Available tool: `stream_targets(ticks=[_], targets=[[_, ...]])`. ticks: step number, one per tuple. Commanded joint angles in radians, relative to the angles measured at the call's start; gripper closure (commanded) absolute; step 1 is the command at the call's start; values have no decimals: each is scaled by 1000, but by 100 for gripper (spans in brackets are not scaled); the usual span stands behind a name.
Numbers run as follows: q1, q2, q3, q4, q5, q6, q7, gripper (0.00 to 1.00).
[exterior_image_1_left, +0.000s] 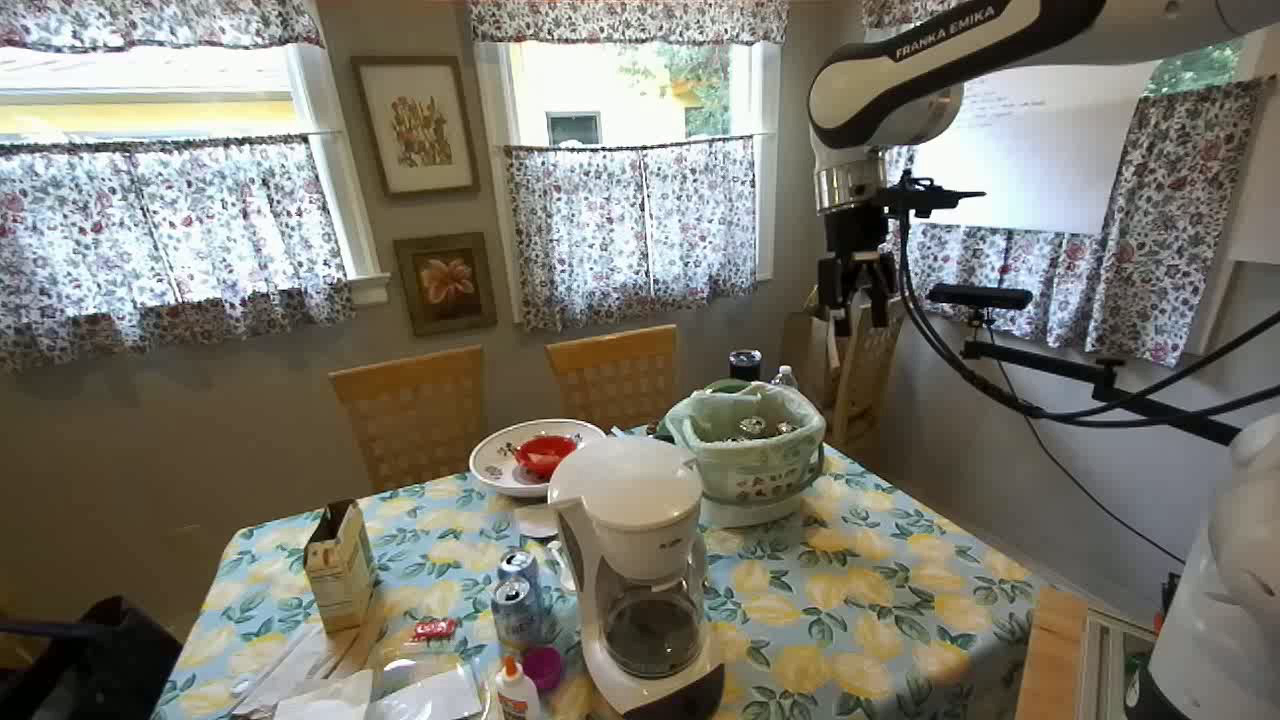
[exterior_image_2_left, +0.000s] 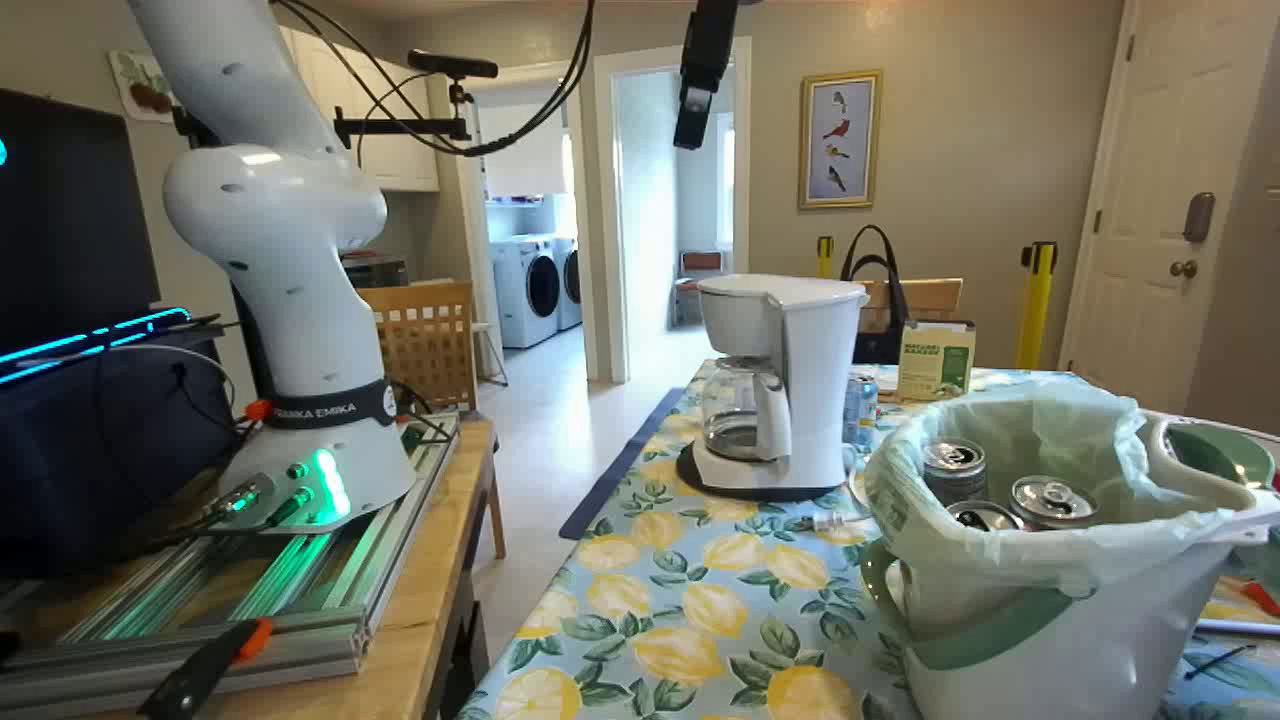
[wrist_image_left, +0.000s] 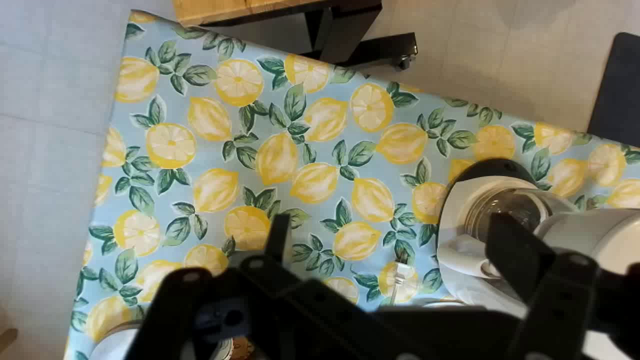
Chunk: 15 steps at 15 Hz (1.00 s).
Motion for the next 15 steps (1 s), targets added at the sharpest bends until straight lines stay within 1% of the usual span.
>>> stream_targets(ticks=[1, 3, 5, 6, 9, 12, 15], targets=[[-10, 2, 9, 3, 2, -3, -3, 0], [-10, 3, 7, 4, 4, 7, -14, 0], [-11, 28, -3, 16, 10, 48, -36, 0], [-17, 52, -12, 30, 23, 79, -33, 0], [-23, 96, -35, 23, 44, 222, -91, 0], [-32, 162, -60, 18, 123, 353, -173, 0], [-46, 225, -68, 22, 211, 449, -258, 0]])
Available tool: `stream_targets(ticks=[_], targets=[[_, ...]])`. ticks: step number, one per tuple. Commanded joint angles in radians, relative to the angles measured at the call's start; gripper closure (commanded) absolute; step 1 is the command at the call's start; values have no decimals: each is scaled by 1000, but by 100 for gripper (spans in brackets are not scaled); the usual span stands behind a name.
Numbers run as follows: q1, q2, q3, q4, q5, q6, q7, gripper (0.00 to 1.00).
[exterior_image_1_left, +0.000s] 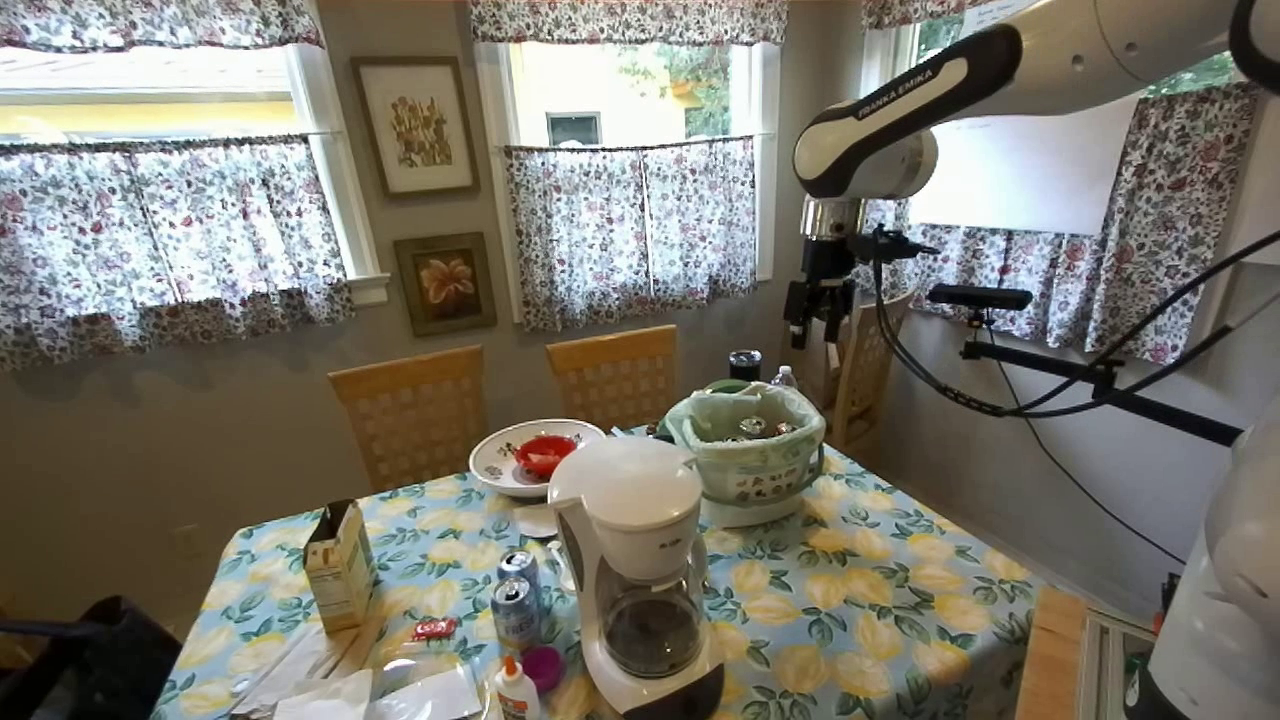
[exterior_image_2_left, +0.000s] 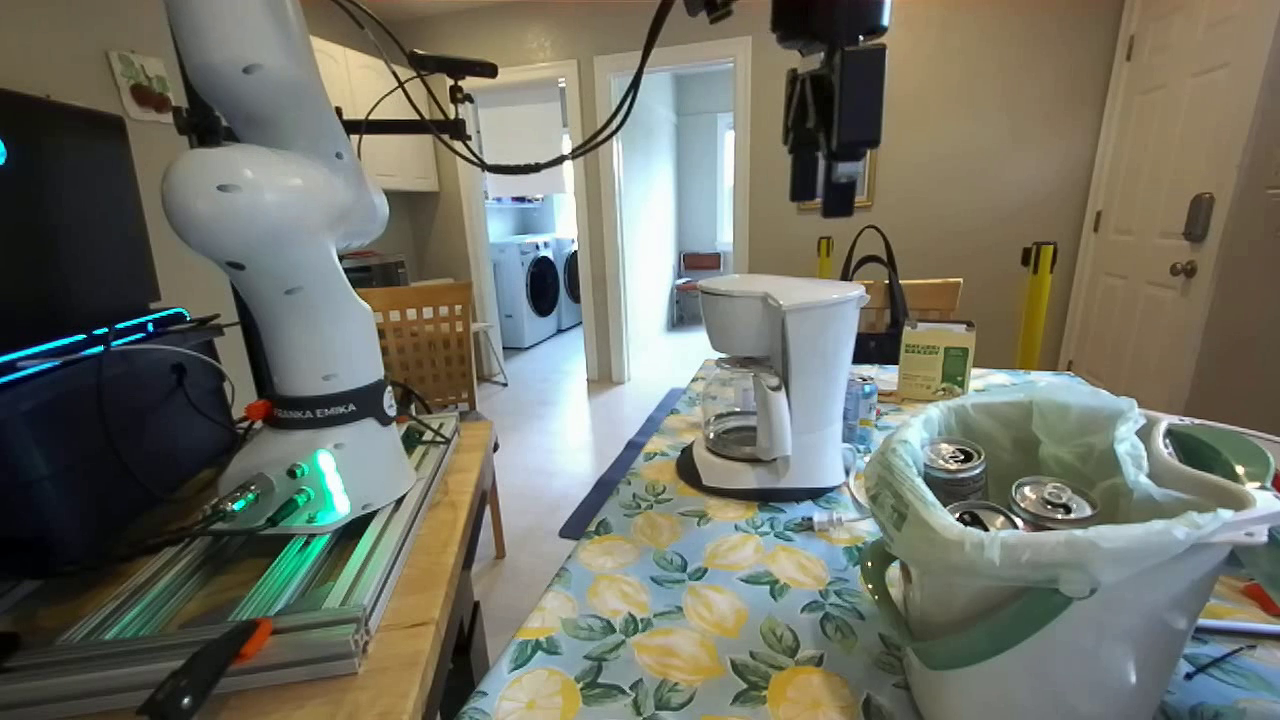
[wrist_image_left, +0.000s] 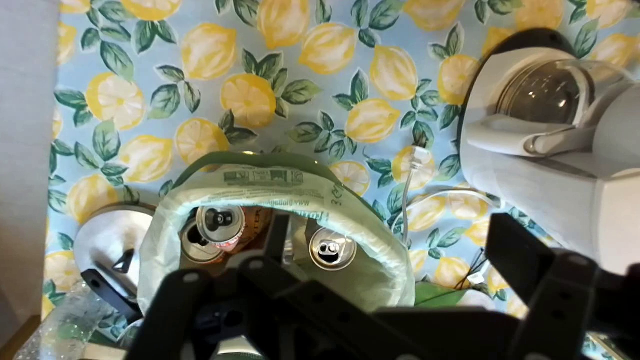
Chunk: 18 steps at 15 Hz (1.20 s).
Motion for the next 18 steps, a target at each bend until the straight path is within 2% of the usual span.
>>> stream_targets(ticks=[1, 4, 5, 10, 15, 18], targets=[[-26, 91, -4, 27, 112, 92, -114, 0], [-47, 156, 6, 45, 176, 115, -184, 0], [-46, 104, 17, 7, 121, 110, -128, 0], [-50, 114, 22, 8, 124, 113, -134, 0], [-73, 236, 17, 76, 175, 147, 126, 0], [-78, 305, 34, 105, 213, 183, 175, 0]])
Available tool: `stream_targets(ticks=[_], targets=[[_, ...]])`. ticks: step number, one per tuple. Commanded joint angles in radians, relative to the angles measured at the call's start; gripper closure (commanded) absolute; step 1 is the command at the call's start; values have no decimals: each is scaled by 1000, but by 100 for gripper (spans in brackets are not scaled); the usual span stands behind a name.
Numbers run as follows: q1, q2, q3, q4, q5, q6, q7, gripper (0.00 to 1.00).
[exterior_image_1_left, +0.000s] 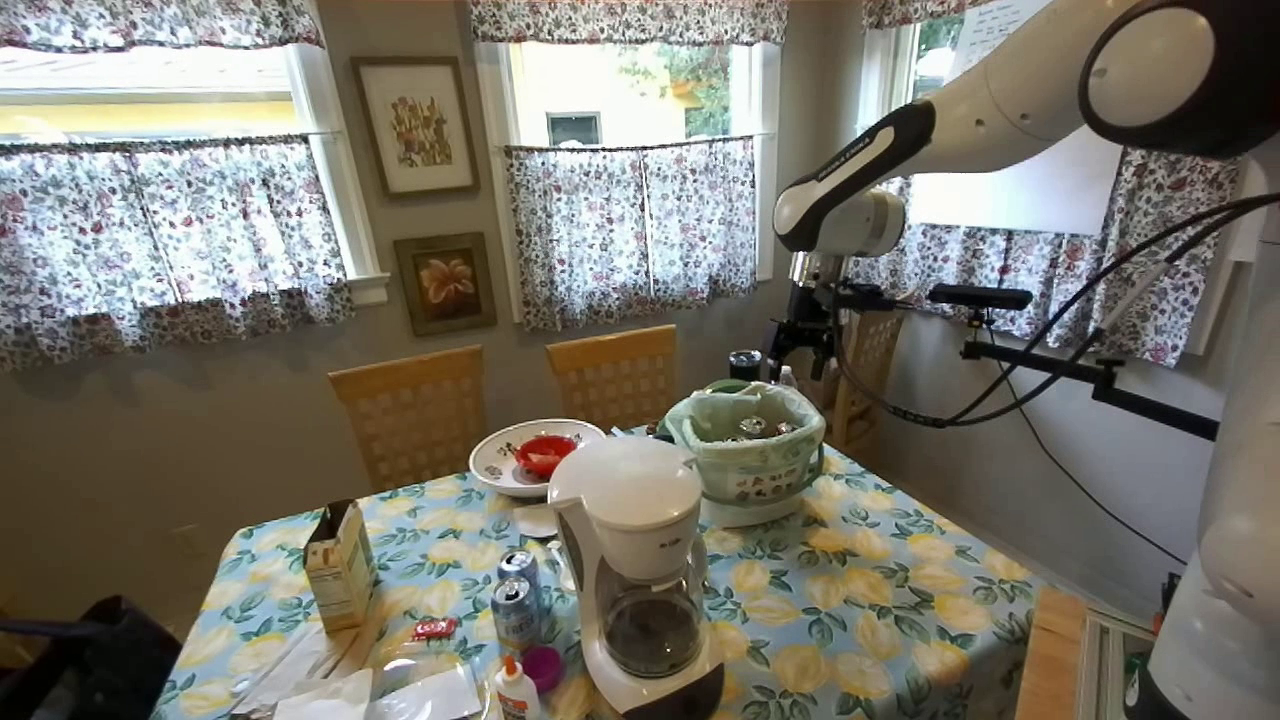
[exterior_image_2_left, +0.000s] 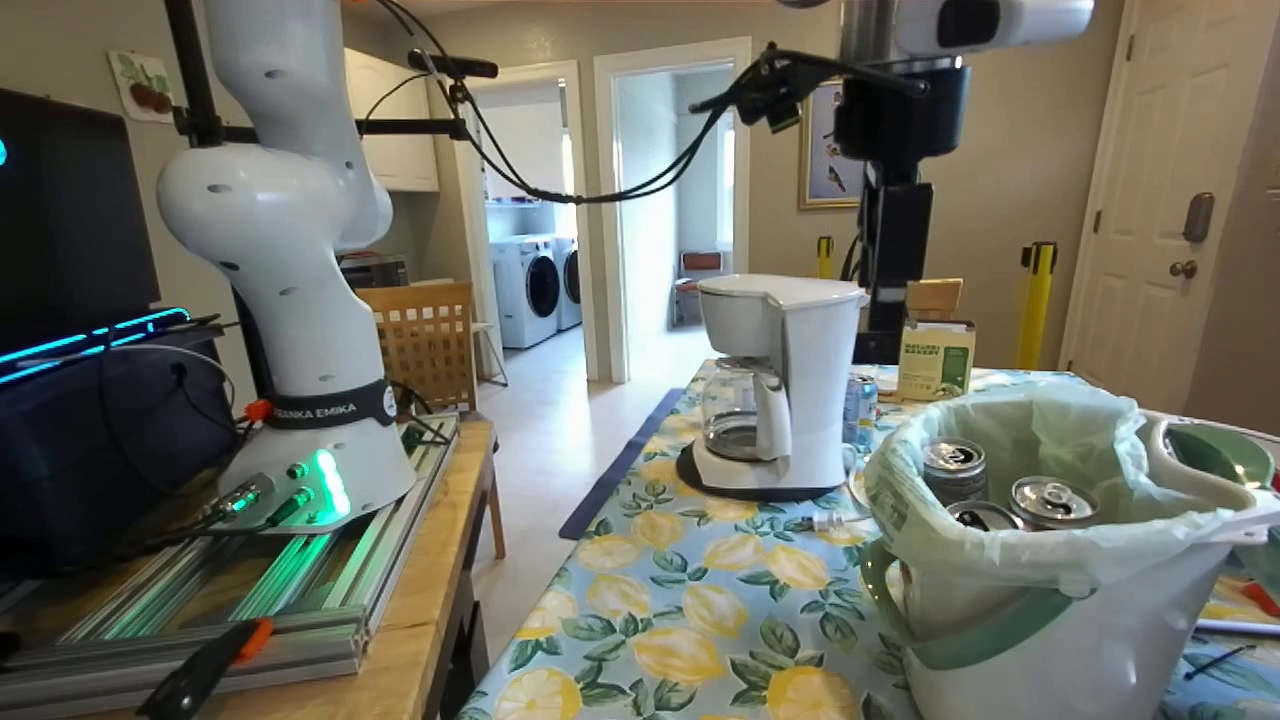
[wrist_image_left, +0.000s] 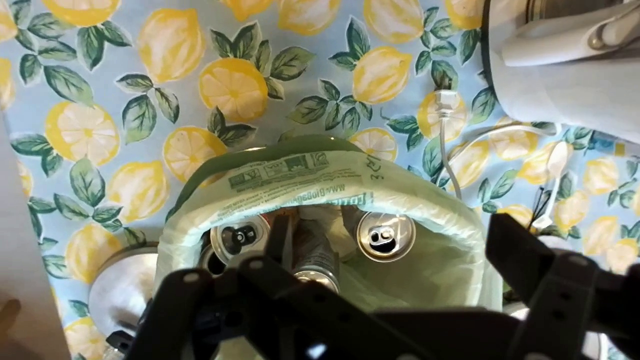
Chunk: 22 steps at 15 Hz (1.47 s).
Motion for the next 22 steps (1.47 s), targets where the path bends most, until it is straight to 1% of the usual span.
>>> stream_targets(ticks=[1, 6, 10, 13, 17, 22], targets=[[-20, 108, 38, 65, 63, 54, 48, 0], [-22, 201, 88, 68, 61, 243, 41, 0], [-38, 261, 124, 74, 70, 347, 47, 0], [-59, 300, 155, 85, 75, 391, 12, 0], [-93, 339, 201, 119, 103, 389, -10, 0], [-110, 379, 227, 143, 91, 391, -17, 0]])
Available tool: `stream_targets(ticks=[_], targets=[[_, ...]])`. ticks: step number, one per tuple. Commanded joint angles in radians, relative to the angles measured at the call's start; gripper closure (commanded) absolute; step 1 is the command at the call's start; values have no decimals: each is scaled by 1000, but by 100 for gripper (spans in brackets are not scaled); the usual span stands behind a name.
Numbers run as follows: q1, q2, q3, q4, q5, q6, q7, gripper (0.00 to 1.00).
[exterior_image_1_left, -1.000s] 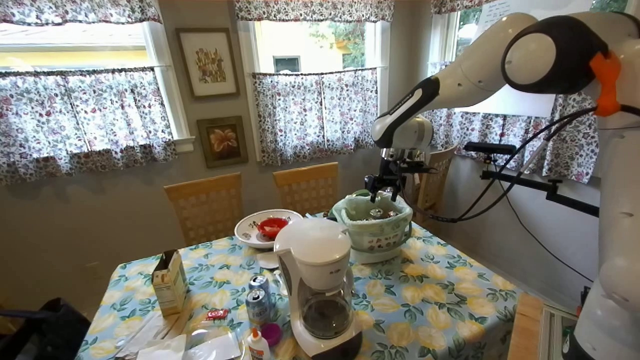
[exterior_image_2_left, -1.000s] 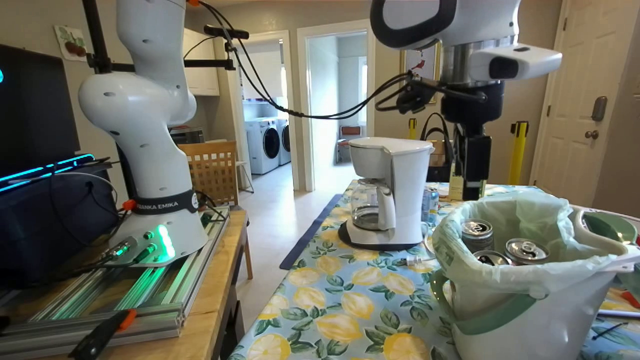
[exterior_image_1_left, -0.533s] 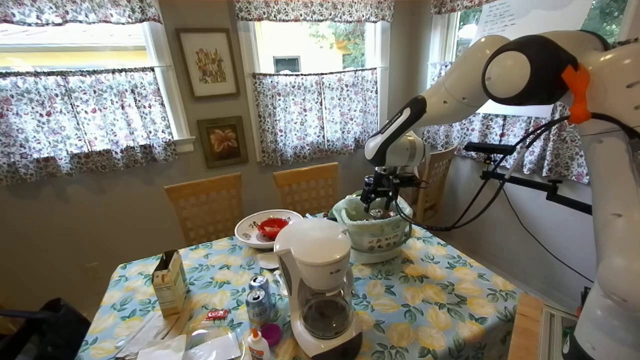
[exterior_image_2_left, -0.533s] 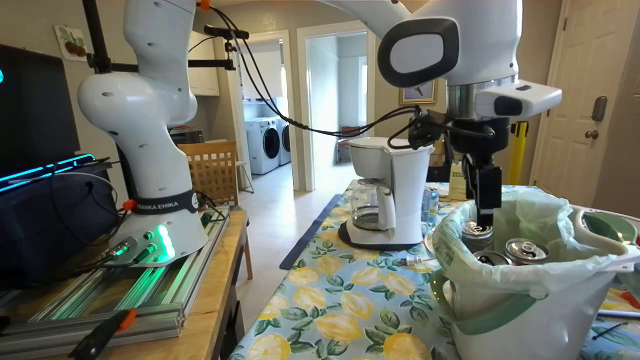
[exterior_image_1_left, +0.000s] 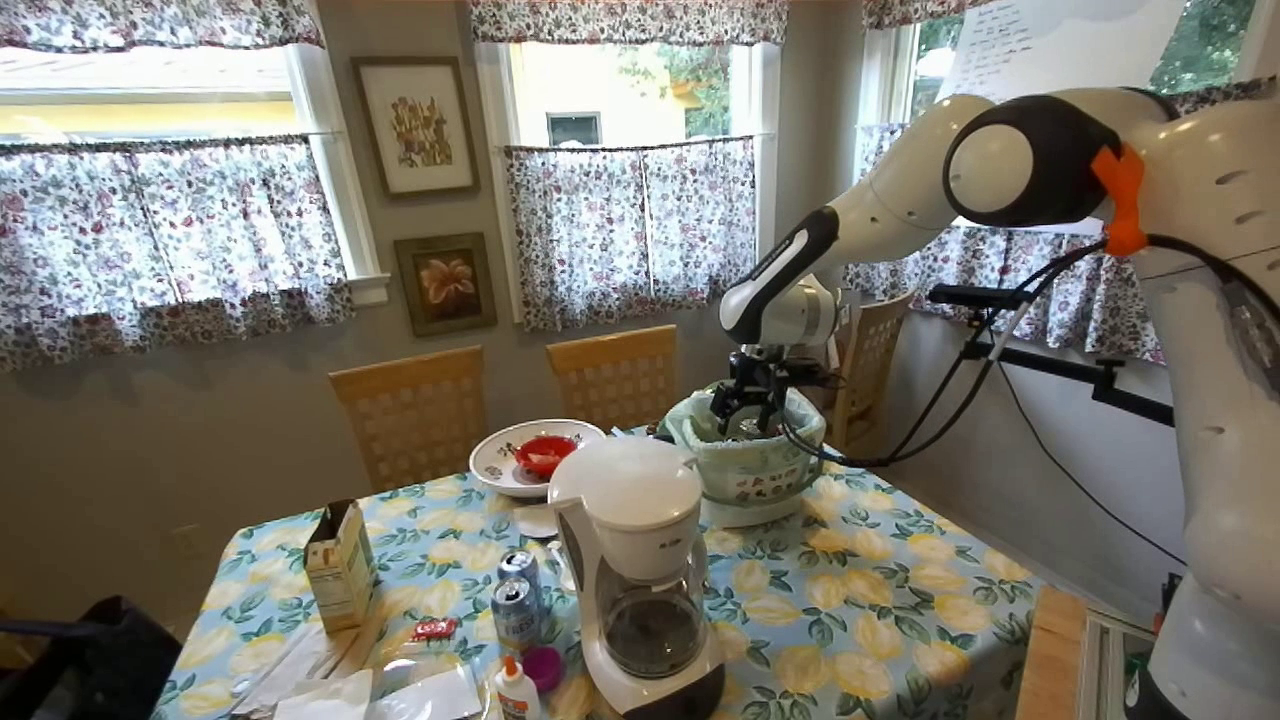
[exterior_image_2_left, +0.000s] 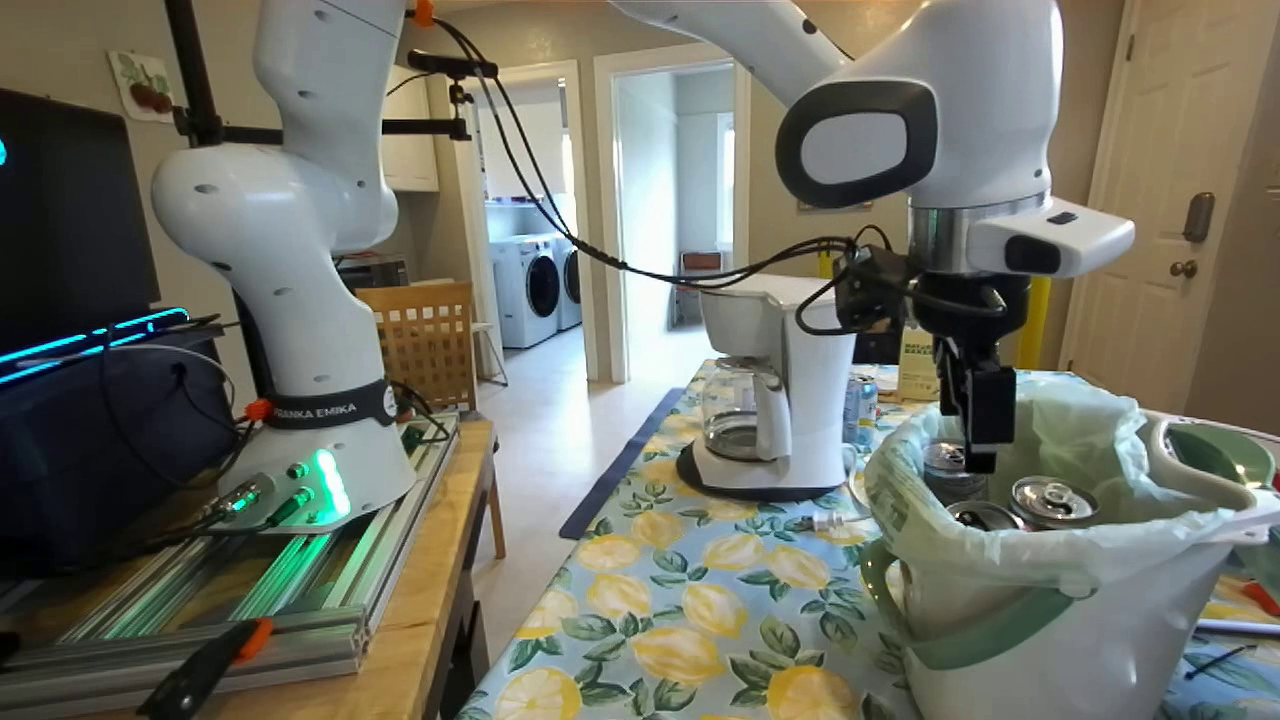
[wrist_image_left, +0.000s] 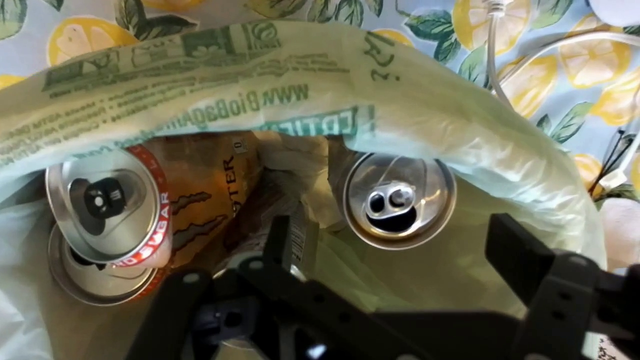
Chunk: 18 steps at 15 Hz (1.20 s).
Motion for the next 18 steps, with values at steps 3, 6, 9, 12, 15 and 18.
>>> stream_targets(ticks=[3, 6, 9, 12, 15, 18], targets=[[-28, 60, 32, 49, 24, 11, -36, 0], [-28, 74, 36, 61, 20, 12, -31, 0], [-30, 81, 38, 71, 20, 10, -26, 34], [-30, 85, 37, 75, 17, 8, -21, 55], [-32, 72, 37, 75, 19, -9, -17, 66], [-37, 52, 41, 77, 26, -33, -17, 67]])
